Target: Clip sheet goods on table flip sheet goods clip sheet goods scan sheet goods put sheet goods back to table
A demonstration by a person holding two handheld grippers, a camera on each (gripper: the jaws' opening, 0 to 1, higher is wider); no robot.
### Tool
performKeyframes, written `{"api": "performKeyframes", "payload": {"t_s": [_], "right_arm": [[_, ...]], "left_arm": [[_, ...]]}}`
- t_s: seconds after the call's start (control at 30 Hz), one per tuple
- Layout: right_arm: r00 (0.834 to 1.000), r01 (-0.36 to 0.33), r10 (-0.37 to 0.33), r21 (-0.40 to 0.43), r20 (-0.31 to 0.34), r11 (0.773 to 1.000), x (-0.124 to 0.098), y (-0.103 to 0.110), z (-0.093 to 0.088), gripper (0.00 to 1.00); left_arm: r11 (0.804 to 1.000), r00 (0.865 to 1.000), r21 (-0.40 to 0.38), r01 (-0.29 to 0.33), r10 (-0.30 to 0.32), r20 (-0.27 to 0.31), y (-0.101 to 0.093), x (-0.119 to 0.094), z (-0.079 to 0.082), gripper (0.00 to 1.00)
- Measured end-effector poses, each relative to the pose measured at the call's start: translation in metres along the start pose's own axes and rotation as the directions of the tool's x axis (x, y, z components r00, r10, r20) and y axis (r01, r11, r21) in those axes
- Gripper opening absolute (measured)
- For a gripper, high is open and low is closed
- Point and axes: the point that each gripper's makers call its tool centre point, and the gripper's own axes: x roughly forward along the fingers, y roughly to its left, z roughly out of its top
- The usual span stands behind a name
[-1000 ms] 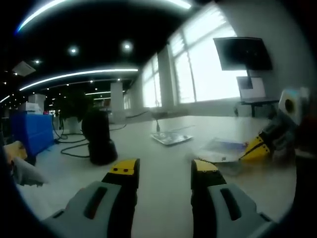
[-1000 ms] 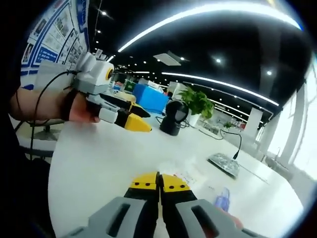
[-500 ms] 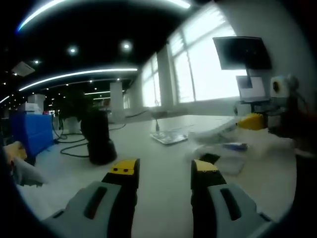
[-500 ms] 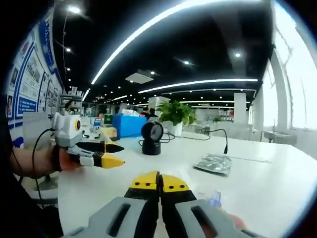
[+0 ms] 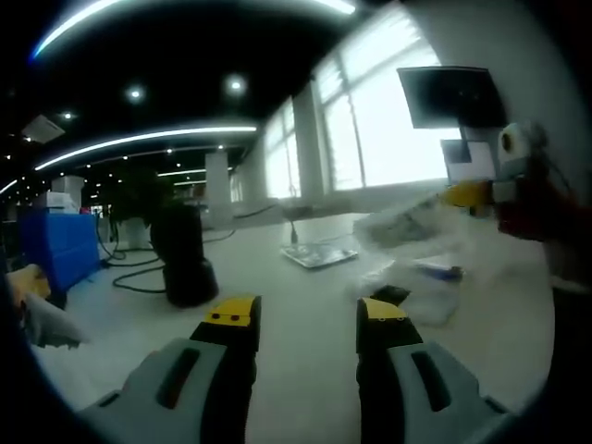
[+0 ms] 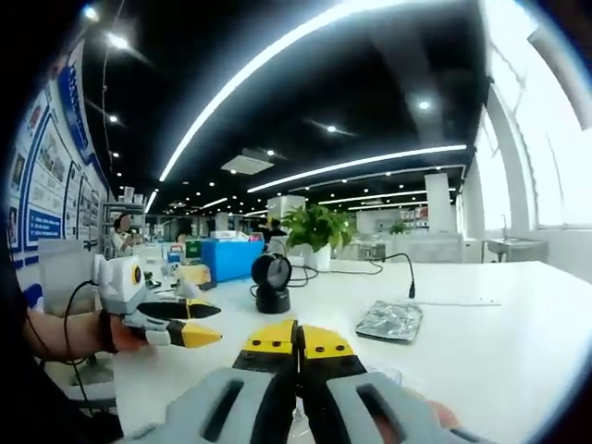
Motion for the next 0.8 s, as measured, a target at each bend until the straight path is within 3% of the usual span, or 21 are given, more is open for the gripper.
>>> {"api": "performKeyframes", "payload": {"t_s": [0.1,0.17,0.33,0.53,0.73,0.8], "right_arm": [[1.000,0.006,-0.006,0.013,0.021,1.000,-0.001,-0.007,0.010,0.00],[0.999,-0.005,0.000,0.090,0.053,0.996,-0.001,-0.011,0.019,0.00],[0.997,0.030,-0.035,0.081,0.066,0.996,-0.004,-0.029,0.030,0.00],[0.995,0.046,-0.053,0.086,0.083,0.995,-0.007,-0.037,0.037,0.00],[0.991,0.068,-0.083,0.134,0.108,0.989,-0.007,-0.046,0.047,0.00],[0.984,0.070,-0.100,0.192,0.149,0.979,-0.008,-0.051,0.056,0.00]], "left_arm": [[1.000,1.000,0.000,0.000,0.000,0.000,0.000,0.000,0.000,0.34],[1.000,1.000,0.000,0.001,-0.001,0.000,0.000,0.000,0.000,0.34],[1.000,1.000,-0.001,0.001,-0.001,0.001,0.000,0.000,0.000,0.34],[1.000,1.000,-0.002,0.000,0.000,0.002,0.001,0.000,0.000,0.34],[1.000,1.000,-0.003,0.000,0.000,0.003,0.001,0.000,0.000,0.34],[1.000,1.000,-0.004,0.000,0.000,0.004,0.001,0.000,0.001,0.34]]}}
